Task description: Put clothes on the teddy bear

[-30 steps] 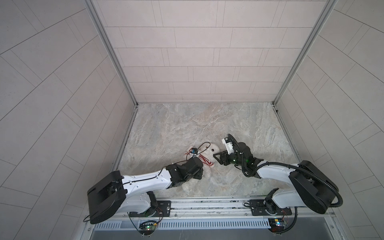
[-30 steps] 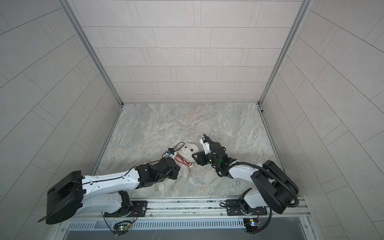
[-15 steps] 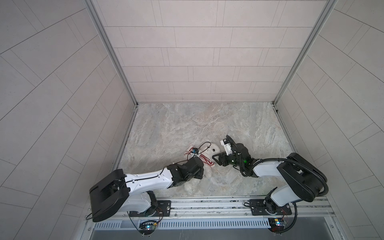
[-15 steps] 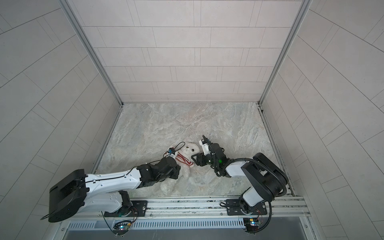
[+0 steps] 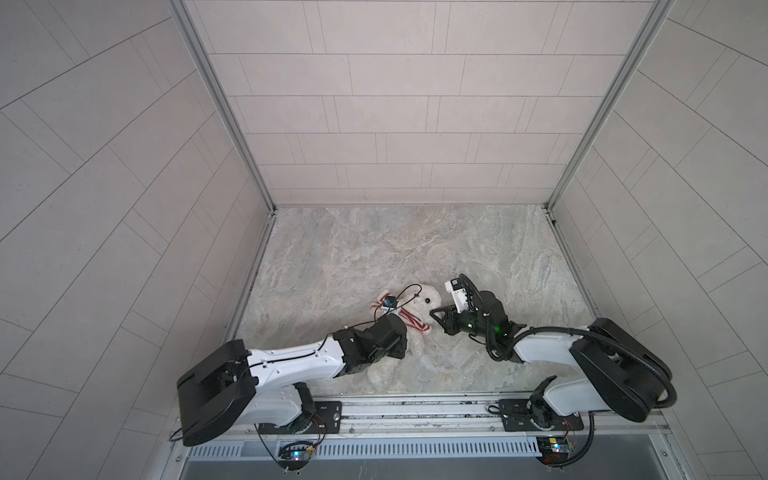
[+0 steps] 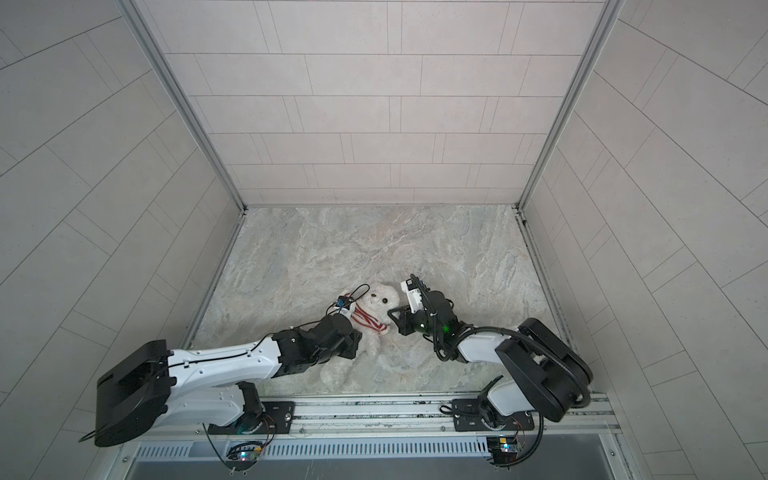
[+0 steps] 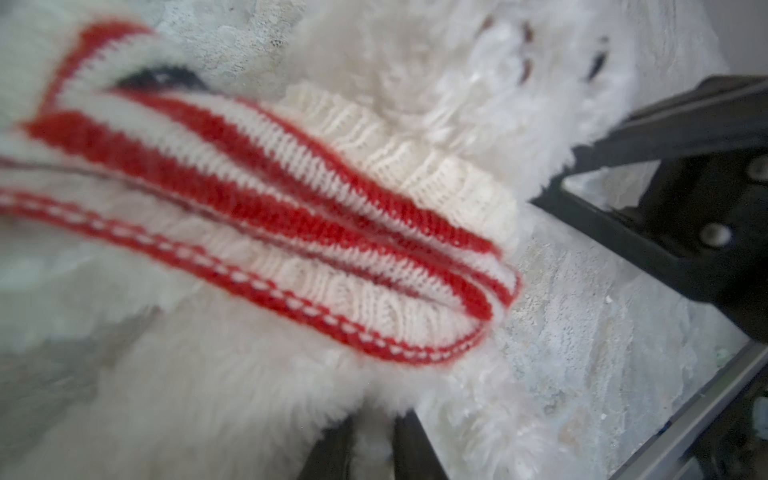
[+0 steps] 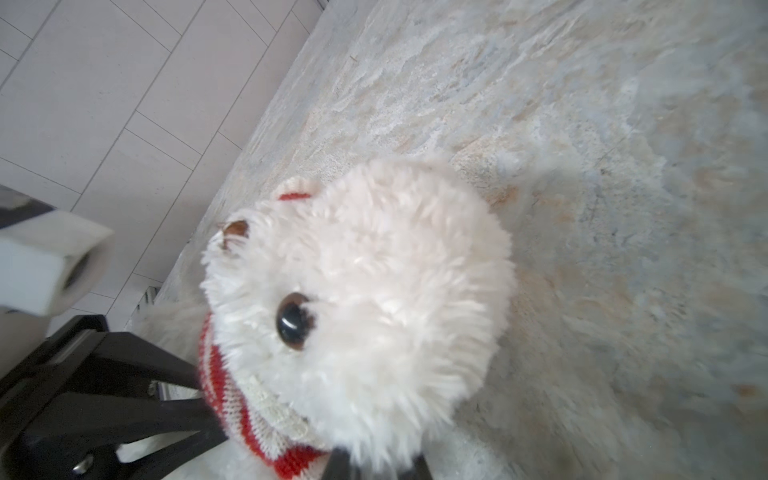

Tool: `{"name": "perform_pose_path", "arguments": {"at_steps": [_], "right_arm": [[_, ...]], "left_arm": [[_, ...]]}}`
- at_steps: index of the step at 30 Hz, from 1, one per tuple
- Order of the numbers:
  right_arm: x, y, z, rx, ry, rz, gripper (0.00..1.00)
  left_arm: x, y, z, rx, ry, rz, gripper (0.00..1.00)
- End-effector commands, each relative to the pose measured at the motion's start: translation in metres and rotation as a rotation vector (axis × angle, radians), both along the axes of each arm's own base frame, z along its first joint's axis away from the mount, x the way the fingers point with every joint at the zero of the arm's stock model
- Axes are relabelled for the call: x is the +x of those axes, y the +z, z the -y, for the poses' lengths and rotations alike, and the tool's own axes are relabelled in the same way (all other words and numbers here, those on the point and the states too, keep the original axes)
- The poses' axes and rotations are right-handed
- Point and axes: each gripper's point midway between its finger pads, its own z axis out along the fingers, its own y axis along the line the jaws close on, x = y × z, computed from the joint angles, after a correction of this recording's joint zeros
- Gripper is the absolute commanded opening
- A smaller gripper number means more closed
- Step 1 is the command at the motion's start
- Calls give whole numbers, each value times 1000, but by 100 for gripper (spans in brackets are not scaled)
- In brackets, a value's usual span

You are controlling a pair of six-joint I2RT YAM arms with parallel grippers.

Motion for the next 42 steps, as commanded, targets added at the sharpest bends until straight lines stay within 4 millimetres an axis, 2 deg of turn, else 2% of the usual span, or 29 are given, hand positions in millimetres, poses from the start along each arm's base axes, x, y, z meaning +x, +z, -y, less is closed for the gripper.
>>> {"name": "perform_pose_path", "arguments": {"at_steps": [1,3,7,11,13,17,20,23,28,37,42], "right_arm": [[-2,32,13,-47,-126,105,0],[-10,50,22,-99,-206,149,0],[-18,83,42,-112,-339,267,0],[-18,99,54,-89,-394,287,0],[-19,103,54,-84,-398,281,0],[-21,103,51,-79,-390,281,0],[-22,101,50,-74,-387,276,0],[-23,103,50,-75,-383,283,0],[-24,108,48,-60,-375,290,0],[-27,108,44,-61,-353,293,0],[-28,107,47,-64,-358,295,0]], "left_arm": [[3,16,-1,3,-8,18,34],[5,34,7,-42,-20,38,39],[6,72,22,-157,-37,84,43],[1,106,31,-313,-42,124,45],[-1,113,36,-404,-31,121,45],[3,113,43,-507,14,100,45],[9,104,49,-543,54,52,41],[18,91,46,-587,127,-8,36],[28,98,59,-618,111,-21,38],[46,92,67,-676,152,-49,34],[50,94,73,-709,146,-46,20]]}}
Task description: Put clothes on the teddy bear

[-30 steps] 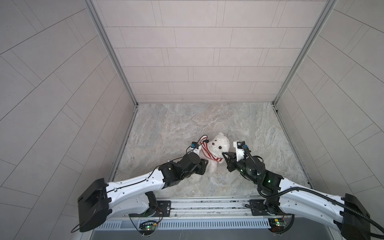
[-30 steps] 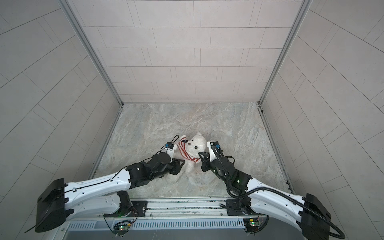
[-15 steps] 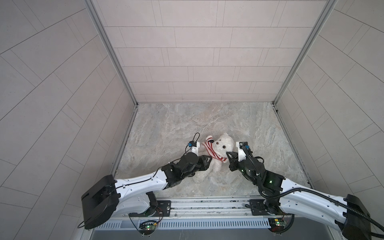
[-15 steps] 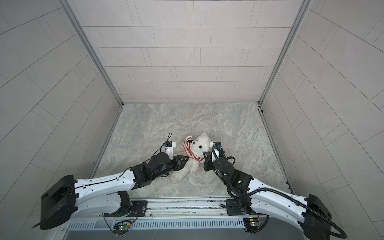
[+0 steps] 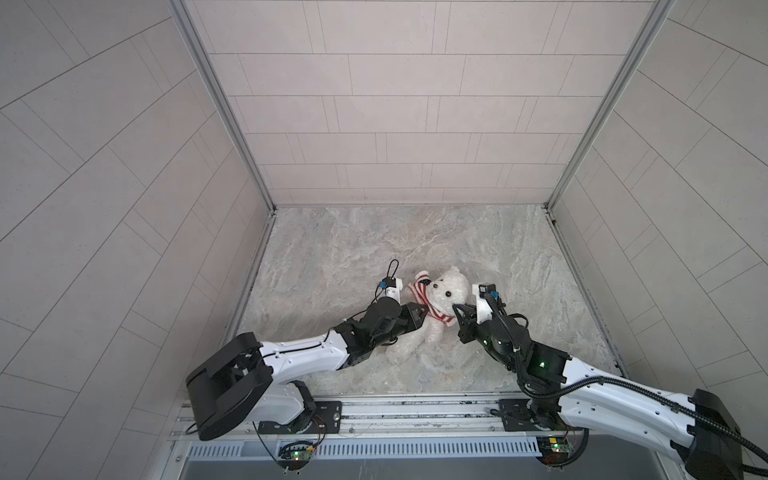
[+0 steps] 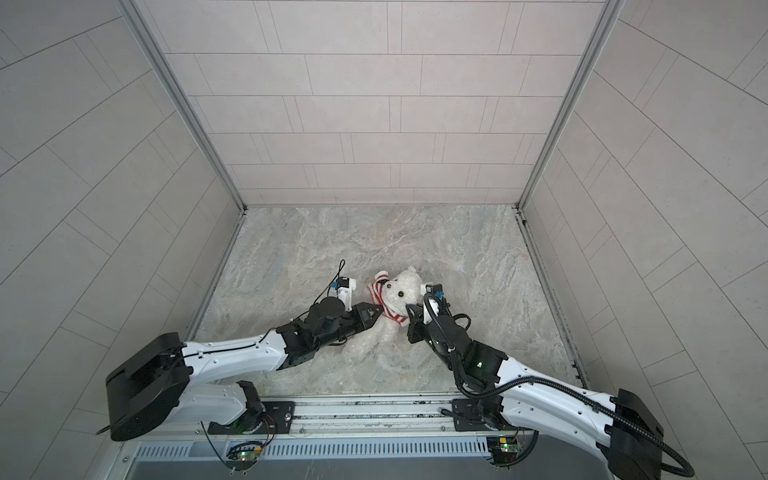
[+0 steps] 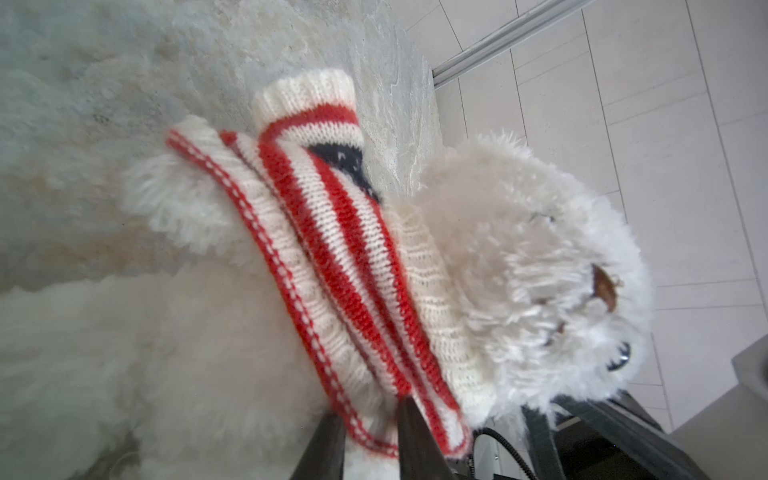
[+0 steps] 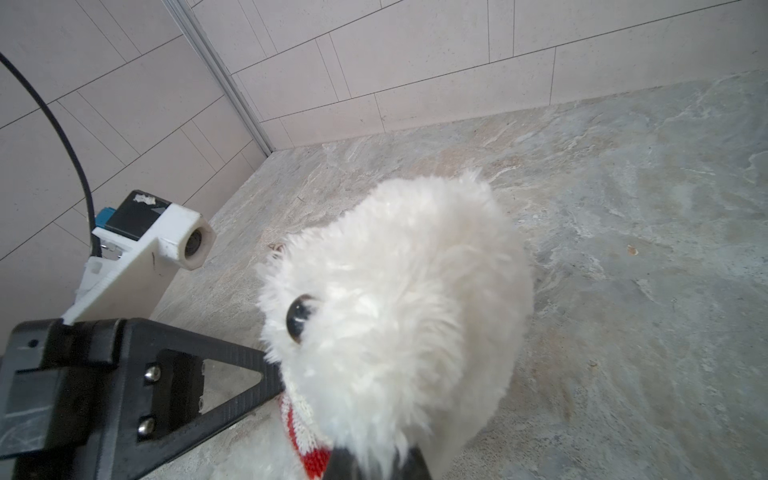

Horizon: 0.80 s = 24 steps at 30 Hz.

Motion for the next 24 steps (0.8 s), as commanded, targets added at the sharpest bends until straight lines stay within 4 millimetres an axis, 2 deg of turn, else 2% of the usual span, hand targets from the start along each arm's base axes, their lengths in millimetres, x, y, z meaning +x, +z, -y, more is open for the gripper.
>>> {"name": "perform_pose_path", "arguments": {"at_steps": [1,7,14,18,20,24], "right_arm": [[0,22,-1,59,-6,43,0],[1,19,2,52,-21,42,0],[2,20,9,68,-58,42,0],[2,24,15,76,-86,52,0],[2,26,18,82,-101,50,0],[2,28,24,95,-133,60,0]], "left_arm": [[7,25,11,-83,-9,47,18],[3,33,15,-102,-36,65,5],[-25,47,32,-68,-155,101,6],[-50,38,39,-33,-232,63,9],[-65,31,41,-5,-268,44,7],[-77,16,31,55,-269,12,2]]}}
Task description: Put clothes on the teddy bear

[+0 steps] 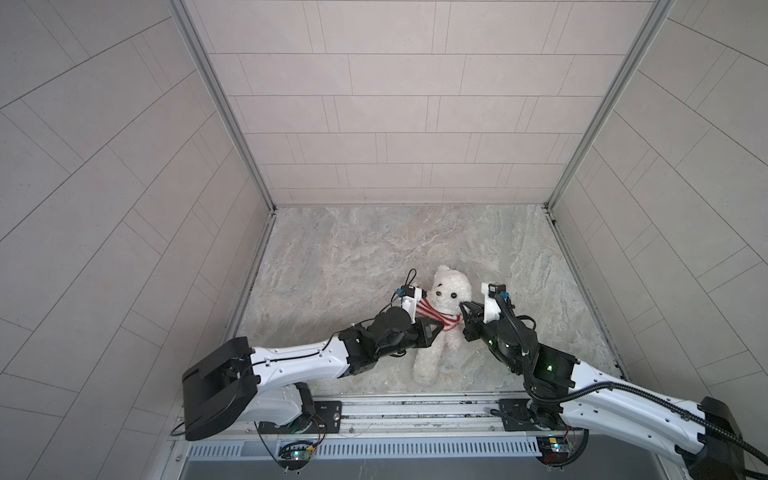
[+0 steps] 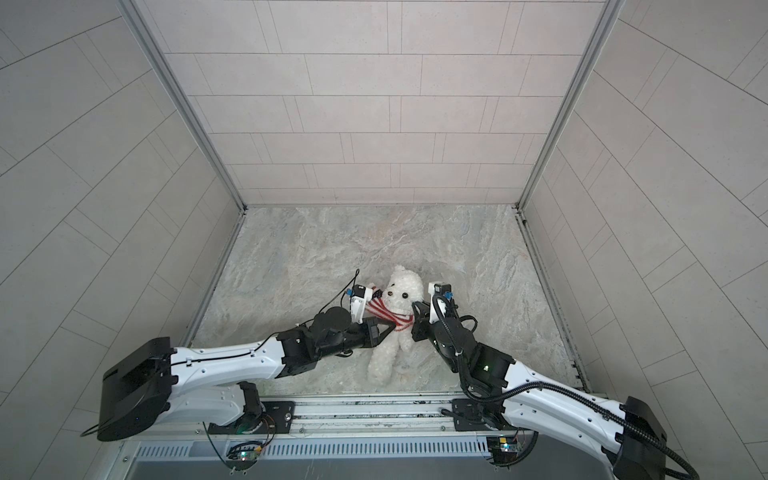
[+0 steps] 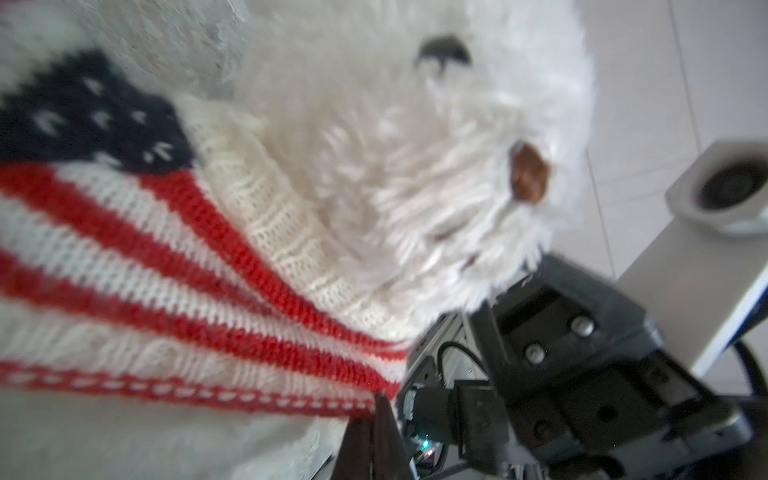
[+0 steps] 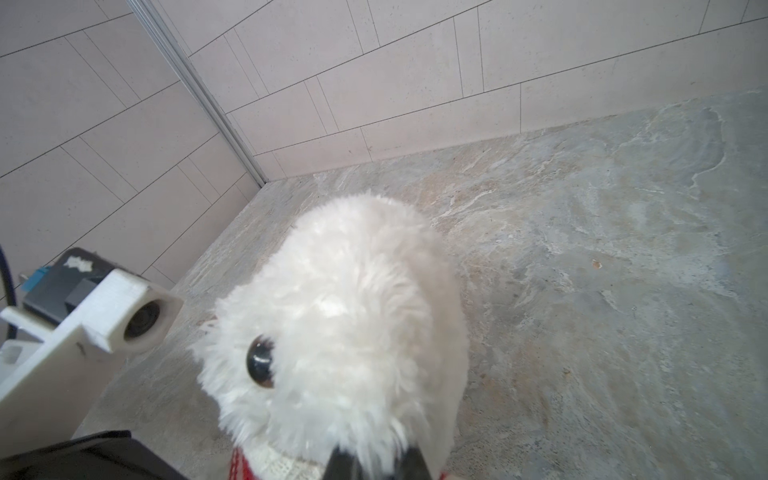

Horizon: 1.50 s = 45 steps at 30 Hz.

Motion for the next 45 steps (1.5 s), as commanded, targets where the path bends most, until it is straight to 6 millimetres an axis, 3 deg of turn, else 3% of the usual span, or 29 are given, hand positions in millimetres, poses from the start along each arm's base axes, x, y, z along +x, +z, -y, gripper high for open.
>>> {"name": "perform_pose_path", "arguments": {"at_steps": [1,8,11,16,20,24,30,33,40,45], "right_arm": [[2,12,10,59,-67,23,0],[1,12,16,52,-100,34,0],[1,12,12,41,-102,38,0],[-1,22,15,11,-140,78,0],[-4,28,20,25,-158,98,0],[-5,30,25,41,-173,104,0],[-7,32,31,48,-194,114,0],[-7,32,33,52,-198,115,0],[-9,34,38,57,-207,122,0],[-9,31,33,56,-202,108,0]], "left_arm": [[-12,-11,-9,61,-22,-16,1],[-28,-26,-16,84,-55,-36,0],[-20,-9,-5,40,-43,4,0],[-2,41,30,-124,-31,93,0],[0,56,52,-200,-63,90,2],[-8,44,64,-187,-109,46,3],[-45,-7,83,63,-231,27,2],[-52,-19,84,62,-236,6,1],[-39,-36,44,209,-163,55,0],[-14,-44,23,201,-90,46,13]]}}
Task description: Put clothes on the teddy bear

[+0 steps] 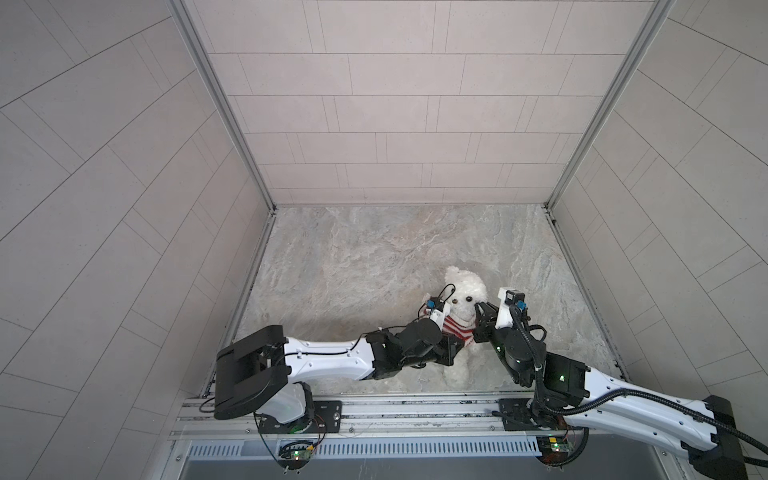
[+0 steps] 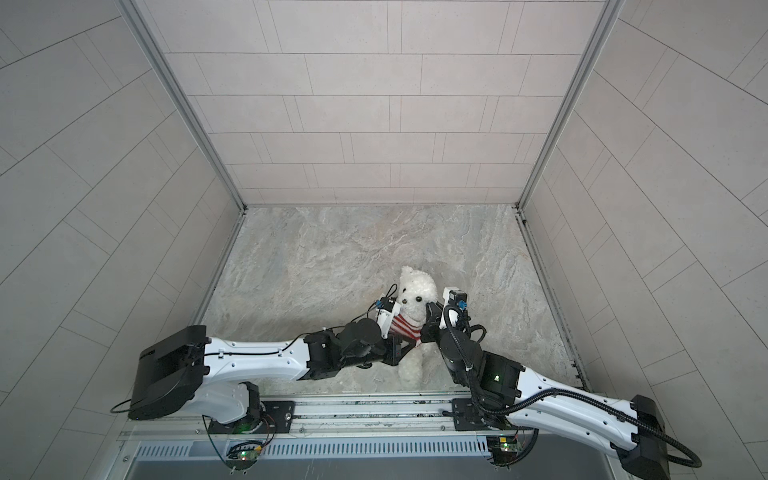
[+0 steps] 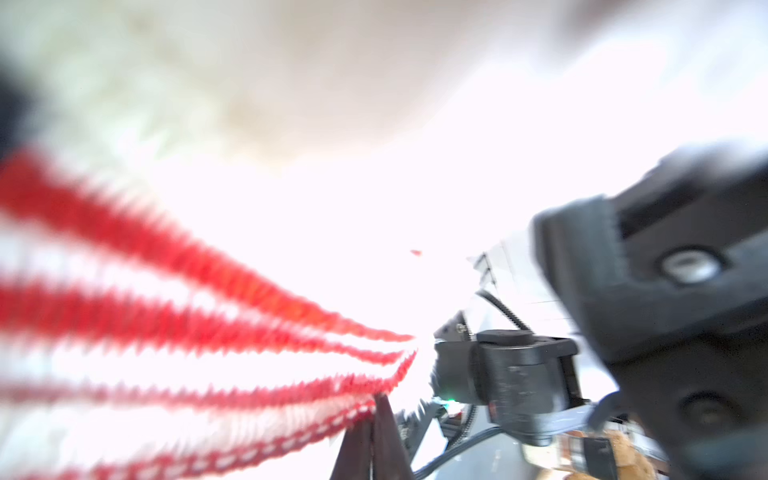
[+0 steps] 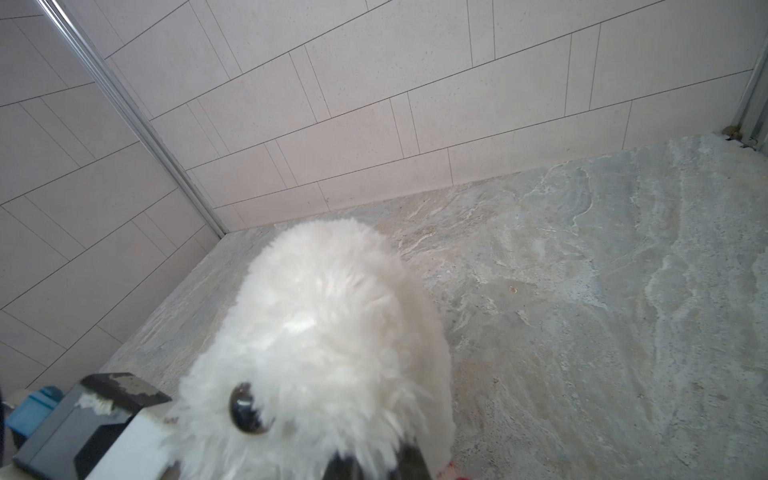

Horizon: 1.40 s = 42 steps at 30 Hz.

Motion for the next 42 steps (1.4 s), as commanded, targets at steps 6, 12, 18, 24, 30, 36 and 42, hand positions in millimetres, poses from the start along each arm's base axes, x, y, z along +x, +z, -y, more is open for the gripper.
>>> {"name": "perform_pose_path", "arguments": {"at_steps": [6,12,18,24,30,36,42], "right_arm": [[4,12,2,53,-49,21,0],[7,2,5,12,-83,29,0],[9,-11,8,-38,-105,-3,3],[14,-48,13,1,-89,-108,12],[10,-79,14,-49,-24,-224,29],[-3,-83,8,-91,94,-290,50],[-12,-79,1,-81,248,-386,66]], "left_arm": [[15,-11,-35,75,64,48,37],[3,-48,-45,222,56,18,70],[1,-84,-64,520,39,41,74],[4,-98,-74,606,15,59,49],[13,-108,-98,650,22,58,23],[27,-111,-134,749,30,103,2],[34,-116,-166,862,0,156,0]]}}
